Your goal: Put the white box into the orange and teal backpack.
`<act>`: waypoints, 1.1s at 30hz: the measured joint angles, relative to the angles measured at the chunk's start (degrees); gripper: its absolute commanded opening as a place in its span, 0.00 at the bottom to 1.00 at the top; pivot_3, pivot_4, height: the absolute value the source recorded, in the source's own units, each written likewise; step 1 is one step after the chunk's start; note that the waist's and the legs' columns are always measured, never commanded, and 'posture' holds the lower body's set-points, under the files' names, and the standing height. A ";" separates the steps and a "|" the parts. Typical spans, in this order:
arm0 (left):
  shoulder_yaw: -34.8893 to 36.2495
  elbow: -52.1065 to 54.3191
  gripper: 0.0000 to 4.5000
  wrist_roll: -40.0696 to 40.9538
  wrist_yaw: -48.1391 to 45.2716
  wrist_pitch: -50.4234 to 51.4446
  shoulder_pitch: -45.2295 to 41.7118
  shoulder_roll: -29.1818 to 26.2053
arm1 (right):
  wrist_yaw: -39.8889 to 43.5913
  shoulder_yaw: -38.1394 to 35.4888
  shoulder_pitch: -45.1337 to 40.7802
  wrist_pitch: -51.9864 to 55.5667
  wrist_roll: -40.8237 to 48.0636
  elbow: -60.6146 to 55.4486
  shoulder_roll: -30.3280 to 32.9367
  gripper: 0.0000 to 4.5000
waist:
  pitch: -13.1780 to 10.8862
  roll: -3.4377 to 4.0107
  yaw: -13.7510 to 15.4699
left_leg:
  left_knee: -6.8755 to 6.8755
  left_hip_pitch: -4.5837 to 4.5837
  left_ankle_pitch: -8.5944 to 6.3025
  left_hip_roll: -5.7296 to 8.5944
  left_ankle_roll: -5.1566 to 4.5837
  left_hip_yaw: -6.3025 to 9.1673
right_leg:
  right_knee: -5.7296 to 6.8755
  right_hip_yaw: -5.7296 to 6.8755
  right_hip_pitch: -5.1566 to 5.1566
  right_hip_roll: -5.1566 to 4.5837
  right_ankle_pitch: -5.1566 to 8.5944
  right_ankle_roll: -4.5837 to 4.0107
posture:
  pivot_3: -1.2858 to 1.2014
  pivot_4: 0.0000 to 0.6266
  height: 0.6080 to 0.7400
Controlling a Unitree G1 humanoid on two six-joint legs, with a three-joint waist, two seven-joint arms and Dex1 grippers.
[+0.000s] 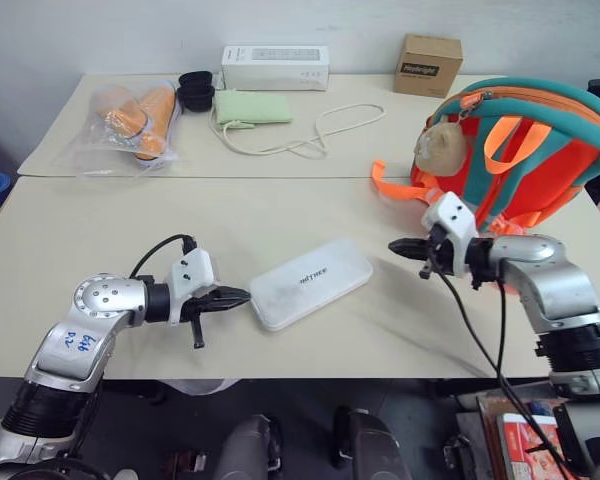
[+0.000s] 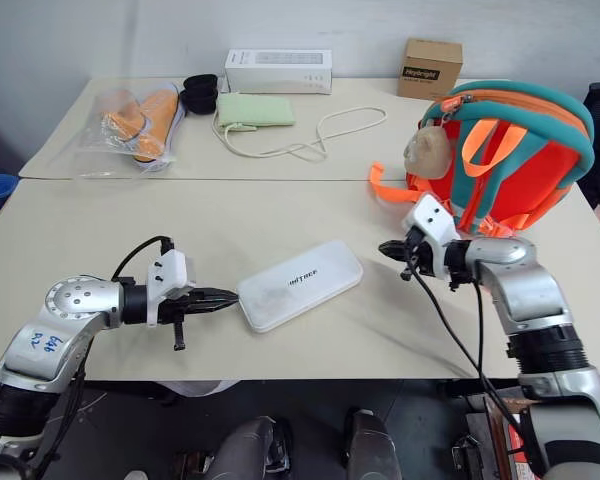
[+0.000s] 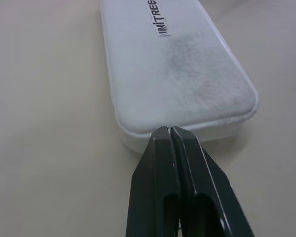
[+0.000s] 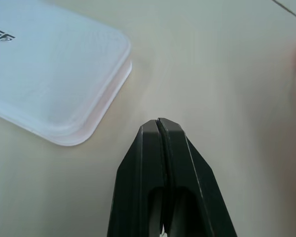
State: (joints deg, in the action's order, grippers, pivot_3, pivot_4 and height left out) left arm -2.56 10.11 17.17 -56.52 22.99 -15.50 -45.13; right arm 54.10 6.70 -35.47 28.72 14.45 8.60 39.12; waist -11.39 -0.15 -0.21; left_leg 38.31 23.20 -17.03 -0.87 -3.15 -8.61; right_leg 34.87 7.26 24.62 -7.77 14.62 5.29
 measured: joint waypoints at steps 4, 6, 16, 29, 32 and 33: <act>-0.47 -0.08 0.01 0.47 -1.29 1.90 -1.13 -0.04 | -1.15 1.65 -1.52 -0.08 -1.93 0.94 -3.05 0.00 | 0.00 0.00 -0.09 | 0.00 0.01 0.00 0.00 0.00 0.02 | 0.10 0.00 0.00 0.00 0.00 0.00 | 0.52 0.24 1.00; -0.35 0.19 0.01 0.94 -1.84 2.88 -1.82 -0.04 | -1.42 1.97 -1.98 -0.09 -2.62 1.24 -4.03 0.00 | 0.00 0.00 -0.11 | 0.00 0.01 0.00 0.00 0.00 0.02 | 0.10 0.00 0.00 0.02 0.00 0.00 | 0.52 0.24 1.00; -1.67 -2.54 0.01 -0.49 -0.47 3.18 -2.73 2.91 | -0.62 1.20 0.99 2.43 -2.83 -1.70 -3.87 0.00 | 0.00 0.00 0.02 | 0.02 0.01 0.01 0.00 0.00 0.02 | 0.12 0.01 -0.02 0.08 0.00 0.00 | 0.52 0.24 1.00; -2.36 -13.00 0.01 -4.46 0.26 0.60 -10.91 5.43 | -0.91 -1.11 10.29 7.79 -1.43 -13.73 -1.38 0.00 | 0.01 -0.03 -0.06 | 0.16 0.03 -0.01 -0.08 0.03 0.04 | 0.17 0.06 -0.03 0.15 0.01 -0.02 | 0.52 0.24 1.00; -2.10 -15.11 0.05 -3.82 -1.79 1.90 -12.06 3.67 | -1.33 -1.11 10.91 7.37 -1.25 -14.22 -1.41 0.00 | 0.02 -0.03 -0.05 | 0.19 0.03 -0.01 -0.07 0.02 0.05 | 0.18 0.05 -0.03 0.14 0.01 -0.02 | 0.52 0.24 1.00; -1.57 -15.93 0.10 -3.10 -2.45 3.88 -12.65 3.19 | -1.44 -1.10 11.28 7.25 -1.26 -14.15 -1.41 0.00 | 0.01 -0.03 -0.05 | 0.20 0.03 -0.01 -0.07 0.02 0.05 | 0.19 0.05 -0.03 0.14 0.01 -0.02 | 0.52 0.24 1.00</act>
State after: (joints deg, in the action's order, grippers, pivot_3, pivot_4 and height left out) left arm -4.13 -5.82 14.07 -58.98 26.87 -28.15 -41.94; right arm 52.65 5.60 -24.20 35.97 13.19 -5.56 37.71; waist -11.38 -0.19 -0.26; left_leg 38.51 23.23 -17.04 -0.94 -3.12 -8.56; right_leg 35.06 7.31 24.59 -7.63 14.63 5.27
